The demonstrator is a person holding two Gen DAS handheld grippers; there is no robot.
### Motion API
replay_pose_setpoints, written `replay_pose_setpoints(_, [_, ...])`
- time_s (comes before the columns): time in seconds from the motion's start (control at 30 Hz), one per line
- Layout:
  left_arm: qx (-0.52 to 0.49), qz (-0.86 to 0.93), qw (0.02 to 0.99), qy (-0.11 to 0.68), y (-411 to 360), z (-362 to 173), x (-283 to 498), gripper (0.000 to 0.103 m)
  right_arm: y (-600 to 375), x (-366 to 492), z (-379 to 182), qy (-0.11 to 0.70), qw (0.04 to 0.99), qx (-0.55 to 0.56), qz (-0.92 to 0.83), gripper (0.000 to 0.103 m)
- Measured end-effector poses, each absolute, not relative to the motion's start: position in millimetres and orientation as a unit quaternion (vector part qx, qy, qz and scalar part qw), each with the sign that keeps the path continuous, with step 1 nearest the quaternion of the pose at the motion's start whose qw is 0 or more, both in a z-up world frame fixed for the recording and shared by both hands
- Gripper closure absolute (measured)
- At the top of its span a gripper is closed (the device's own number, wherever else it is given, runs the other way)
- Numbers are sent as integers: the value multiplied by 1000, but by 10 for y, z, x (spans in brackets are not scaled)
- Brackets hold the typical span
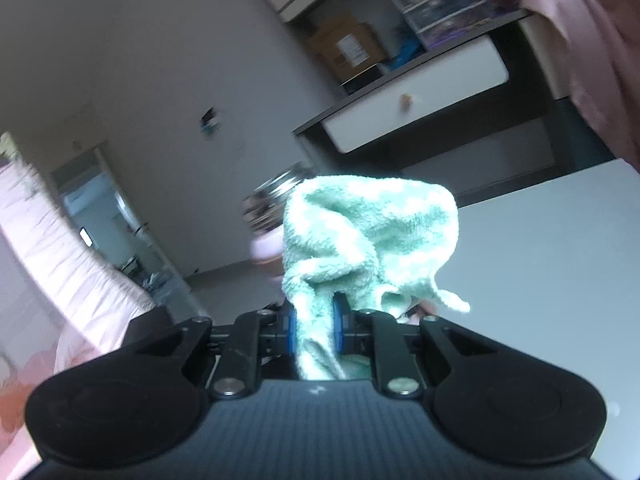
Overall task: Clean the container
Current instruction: 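Wipe the bottle body below the band with the towel in the right gripper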
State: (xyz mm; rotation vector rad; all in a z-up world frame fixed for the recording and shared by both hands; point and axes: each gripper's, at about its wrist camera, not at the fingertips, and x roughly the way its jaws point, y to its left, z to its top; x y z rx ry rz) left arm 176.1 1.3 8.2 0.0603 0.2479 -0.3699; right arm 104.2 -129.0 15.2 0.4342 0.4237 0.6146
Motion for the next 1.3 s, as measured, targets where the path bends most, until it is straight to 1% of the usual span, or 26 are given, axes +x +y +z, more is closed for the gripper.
replay_pose_setpoints(0.4, [31,-184,975,123,38,91,1801,21,-1322,1089,89,190,913,229,280,87])
replay_pose_setpoints(0.83, [30,-185,975,122,63,101,1829,21,-1511,1247,-13,193,916,261,236,86])
replay_pose_setpoints(1.3, [30,-184,975,123,92,87,1790,21,-1307,1035,116,200,909,222,291,86])
